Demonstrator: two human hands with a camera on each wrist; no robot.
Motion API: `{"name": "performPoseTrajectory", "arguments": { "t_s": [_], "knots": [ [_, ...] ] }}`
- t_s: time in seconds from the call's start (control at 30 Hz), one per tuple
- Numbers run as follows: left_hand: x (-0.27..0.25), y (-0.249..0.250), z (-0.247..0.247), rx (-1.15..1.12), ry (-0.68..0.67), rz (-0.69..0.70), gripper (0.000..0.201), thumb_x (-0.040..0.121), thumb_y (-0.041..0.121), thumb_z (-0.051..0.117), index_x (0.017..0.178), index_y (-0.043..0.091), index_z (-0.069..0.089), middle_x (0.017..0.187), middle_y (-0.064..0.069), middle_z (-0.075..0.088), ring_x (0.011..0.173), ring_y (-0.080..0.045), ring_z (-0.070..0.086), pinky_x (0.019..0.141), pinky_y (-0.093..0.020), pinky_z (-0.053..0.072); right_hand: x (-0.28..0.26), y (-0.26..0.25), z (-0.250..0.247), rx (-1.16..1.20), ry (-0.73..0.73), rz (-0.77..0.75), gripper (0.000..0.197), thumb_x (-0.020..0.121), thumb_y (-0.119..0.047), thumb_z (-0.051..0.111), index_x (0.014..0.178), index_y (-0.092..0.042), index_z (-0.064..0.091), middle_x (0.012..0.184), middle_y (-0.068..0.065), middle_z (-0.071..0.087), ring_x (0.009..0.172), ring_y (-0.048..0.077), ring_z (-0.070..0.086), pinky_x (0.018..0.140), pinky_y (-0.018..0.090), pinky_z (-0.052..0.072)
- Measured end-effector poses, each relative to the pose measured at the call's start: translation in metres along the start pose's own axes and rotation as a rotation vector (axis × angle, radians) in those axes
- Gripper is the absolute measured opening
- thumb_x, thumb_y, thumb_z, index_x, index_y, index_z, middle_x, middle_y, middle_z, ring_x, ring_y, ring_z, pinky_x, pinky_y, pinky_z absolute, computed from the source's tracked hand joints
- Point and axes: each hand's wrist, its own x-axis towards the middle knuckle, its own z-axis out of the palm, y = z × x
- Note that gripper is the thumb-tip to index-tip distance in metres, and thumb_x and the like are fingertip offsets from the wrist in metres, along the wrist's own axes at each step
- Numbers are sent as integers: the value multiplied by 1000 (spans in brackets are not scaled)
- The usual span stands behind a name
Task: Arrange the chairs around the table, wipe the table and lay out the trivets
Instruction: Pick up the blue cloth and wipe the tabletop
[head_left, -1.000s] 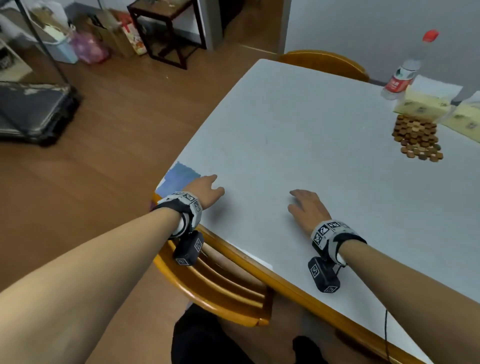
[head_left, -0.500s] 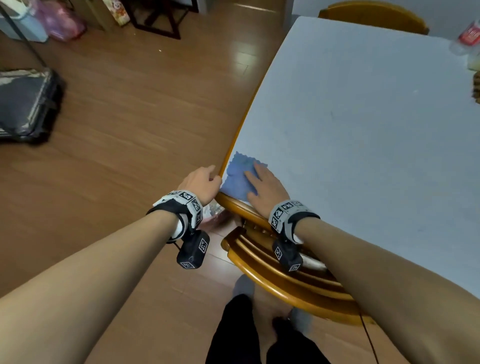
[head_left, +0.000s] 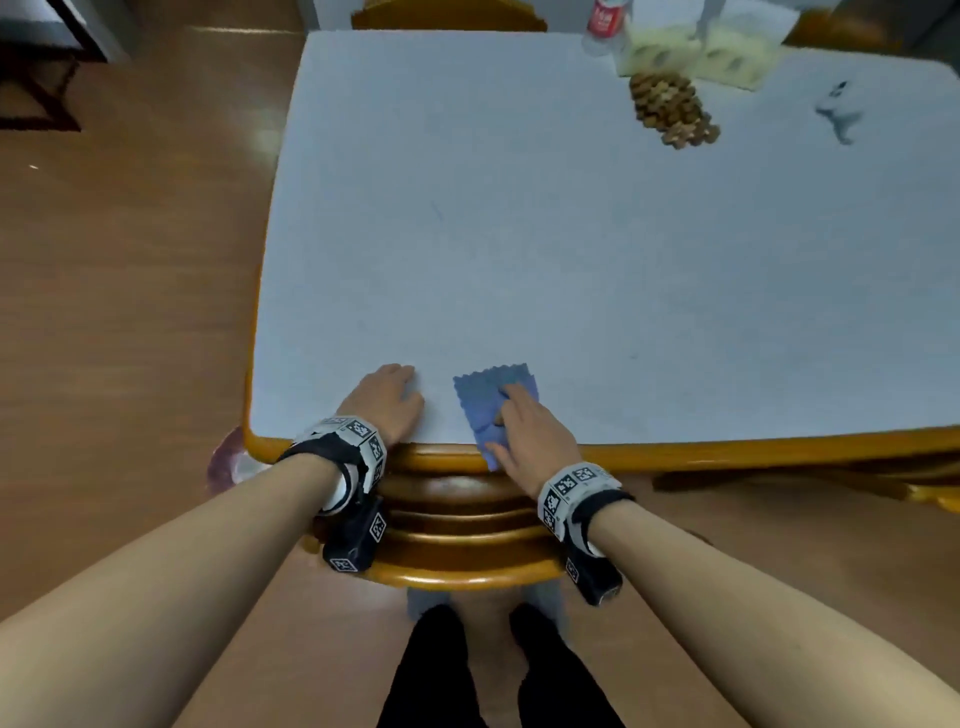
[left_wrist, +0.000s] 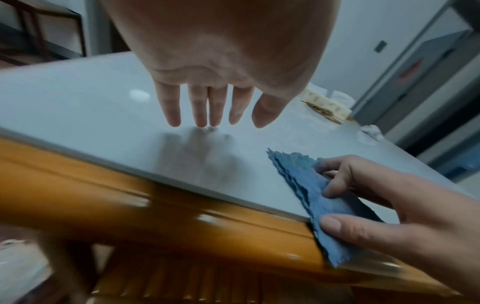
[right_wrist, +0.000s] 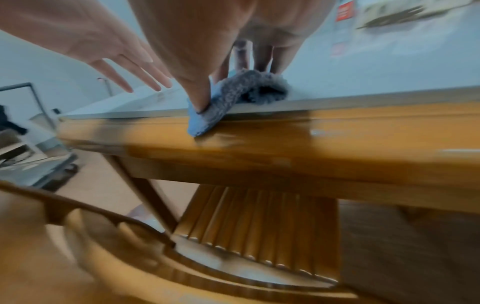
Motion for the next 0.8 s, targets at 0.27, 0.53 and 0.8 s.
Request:
{"name": "performPoseTrajectory", "arguments": {
  "t_s": [0.27, 0.53, 0.8],
  "knots": [
    [33, 146, 68, 150, -35, 204, 44, 98, 27, 41, 137, 7, 45, 147, -11, 37, 135, -28, 34, 106, -41, 32, -61, 136, -24, 70, 96, 234, 43, 98, -29, 50, 136, -9, 43, 154, 2, 28, 114, 22, 56, 88, 36, 51],
    [55, 287, 122, 202, 16, 256, 42, 96, 24, 46, 133, 4, 47, 144, -13, 39, 131, -29, 37, 100, -42, 37, -124, 328, -61, 195, 163, 508, 34, 90, -16, 54, 123, -17, 46, 143, 3, 37, 97, 25, 59, 63, 33, 46],
    [90, 418, 172, 232, -24, 278, 58, 96, 30, 46, 150, 17, 29, 160, -6, 19, 145, -25, 21, 112, -41, 28, -153, 487, -102, 32, 169, 672, 68, 100, -19, 41, 153, -2, 3, 162, 14, 5, 150, 27, 7, 120, 37, 21]
  ]
}}
